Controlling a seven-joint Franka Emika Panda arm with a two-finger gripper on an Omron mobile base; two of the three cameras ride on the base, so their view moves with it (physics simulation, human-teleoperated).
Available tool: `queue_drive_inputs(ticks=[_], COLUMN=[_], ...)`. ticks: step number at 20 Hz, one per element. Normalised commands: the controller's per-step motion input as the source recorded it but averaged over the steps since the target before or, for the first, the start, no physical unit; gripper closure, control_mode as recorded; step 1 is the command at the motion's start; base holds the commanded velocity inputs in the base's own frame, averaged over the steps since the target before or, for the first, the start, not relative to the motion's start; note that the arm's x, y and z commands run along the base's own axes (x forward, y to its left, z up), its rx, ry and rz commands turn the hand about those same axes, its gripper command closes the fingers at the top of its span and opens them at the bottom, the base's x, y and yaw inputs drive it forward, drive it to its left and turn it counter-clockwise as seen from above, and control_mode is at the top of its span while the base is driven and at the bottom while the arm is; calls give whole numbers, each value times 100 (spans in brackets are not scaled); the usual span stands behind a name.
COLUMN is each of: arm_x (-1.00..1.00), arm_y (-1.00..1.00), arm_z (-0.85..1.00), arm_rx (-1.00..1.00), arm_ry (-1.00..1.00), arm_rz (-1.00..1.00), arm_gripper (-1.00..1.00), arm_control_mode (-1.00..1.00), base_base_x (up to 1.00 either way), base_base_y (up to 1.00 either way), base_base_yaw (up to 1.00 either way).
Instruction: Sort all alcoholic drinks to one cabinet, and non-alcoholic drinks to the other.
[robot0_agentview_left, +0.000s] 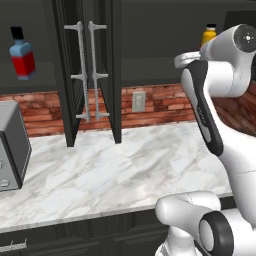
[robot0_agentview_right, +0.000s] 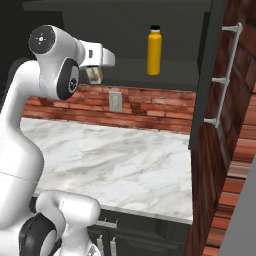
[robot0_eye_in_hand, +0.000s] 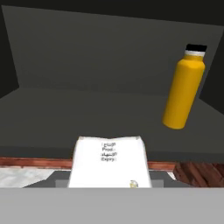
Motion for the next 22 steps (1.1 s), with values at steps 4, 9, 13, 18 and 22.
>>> queue_drive_inputs(ticks=[4,9,13,18,22], arm_x=[32,30,26,23,23], arm_y=[0,0,0,0,0], arm_z=[-10,-9,-10,-11,-10], arm_rx=[0,0,0,0,0], arm_ry=[0,0,0,0,0], arm_rz=[0,0,0,0,0], arm_gripper=[100,100,100,100,100], arm_control_mode=[-100,-100,-100,-100,-100], base_base_x=[0,0,0,0,0], base_base_y=[0,0,0,0,0], base_base_yaw=[0,0,0,0,0])
